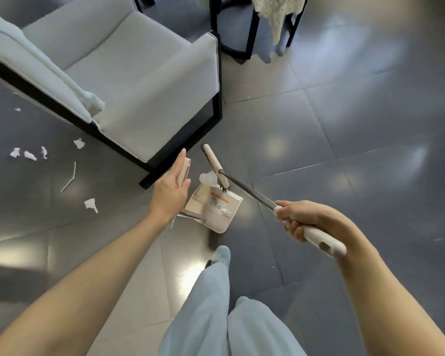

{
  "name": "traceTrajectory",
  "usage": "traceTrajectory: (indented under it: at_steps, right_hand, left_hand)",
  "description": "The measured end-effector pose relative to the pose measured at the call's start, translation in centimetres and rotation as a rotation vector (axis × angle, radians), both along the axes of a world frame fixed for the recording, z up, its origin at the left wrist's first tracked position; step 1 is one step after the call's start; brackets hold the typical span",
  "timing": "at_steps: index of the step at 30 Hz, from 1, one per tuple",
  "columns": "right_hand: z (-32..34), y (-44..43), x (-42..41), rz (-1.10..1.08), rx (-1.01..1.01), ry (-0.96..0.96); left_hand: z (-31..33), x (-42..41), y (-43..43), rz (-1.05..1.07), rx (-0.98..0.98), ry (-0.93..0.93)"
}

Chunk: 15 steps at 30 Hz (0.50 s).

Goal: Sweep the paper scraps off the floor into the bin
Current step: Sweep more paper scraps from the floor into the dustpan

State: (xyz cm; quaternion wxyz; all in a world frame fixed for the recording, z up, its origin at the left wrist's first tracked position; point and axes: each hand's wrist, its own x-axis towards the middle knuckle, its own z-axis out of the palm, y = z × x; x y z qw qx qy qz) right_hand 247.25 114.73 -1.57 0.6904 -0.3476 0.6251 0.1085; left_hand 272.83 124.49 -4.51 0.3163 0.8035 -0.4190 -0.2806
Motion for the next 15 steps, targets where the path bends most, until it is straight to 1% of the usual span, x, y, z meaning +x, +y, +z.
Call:
traceTrajectory:
  at_steps: [3,5,9,15]
  right_hand:
    - [0.0,2.1,-0.7,0.029,0.005,-0.008]
    - [0.3,4.2,-0.9,0.06,-0.003,-0.015]
    - [0.7,9.4,0.3,0.22,-0.107,-0.006]
    - [-0.4,13.5,4.5,0.347,-0.21,0.059]
  left_hand:
    - [0.3,-0.4,5.3,0.094,-0.021,0.005]
    - [0.5,-0.8,8.8,0.165,-0.041,0.043]
    - [1.0,-1.5,14.8,0.234,-0.027,0.076]
    - [1.8,0.4,23.3,0.282,0.021,-0.035]
